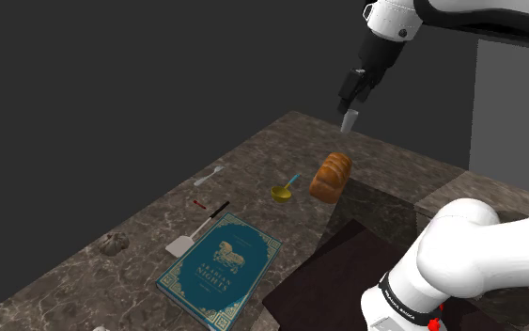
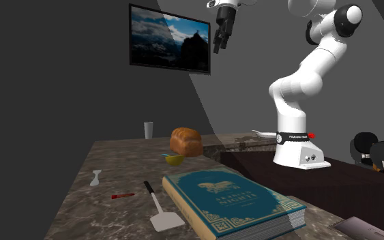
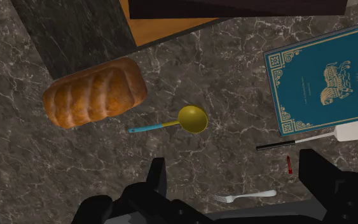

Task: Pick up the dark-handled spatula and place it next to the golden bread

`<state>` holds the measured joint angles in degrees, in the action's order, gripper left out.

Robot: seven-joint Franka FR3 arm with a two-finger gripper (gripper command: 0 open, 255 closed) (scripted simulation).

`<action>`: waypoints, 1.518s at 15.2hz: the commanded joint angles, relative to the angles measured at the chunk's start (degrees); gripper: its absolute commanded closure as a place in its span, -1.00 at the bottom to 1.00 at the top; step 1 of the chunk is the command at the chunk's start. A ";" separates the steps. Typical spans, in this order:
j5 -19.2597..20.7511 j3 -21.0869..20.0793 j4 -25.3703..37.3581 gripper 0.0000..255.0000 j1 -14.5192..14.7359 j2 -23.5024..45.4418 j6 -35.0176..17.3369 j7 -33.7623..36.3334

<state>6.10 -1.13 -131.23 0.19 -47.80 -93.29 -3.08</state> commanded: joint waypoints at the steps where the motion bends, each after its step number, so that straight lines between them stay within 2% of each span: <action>1: 0.00 0.00 0.00 -1.00 0.00 0.00 0.00 0.00; 7: -3.82 -6.34 -7.03 -1.00 -0.32 1.88 -7.17 11.42; 12: -6.85 -11.94 -10.58 -1.00 -0.55 6.25 -13.83 20.94; 18: -9.28 -18.98 -11.87 -1.00 -1.51 14.87 -22.42 32.55; 23: -9.02 -24.96 -10.41 -1.00 -3.30 24.61 -29.52 42.91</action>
<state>-3.07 -24.85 -141.67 -2.73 -25.22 -121.03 37.52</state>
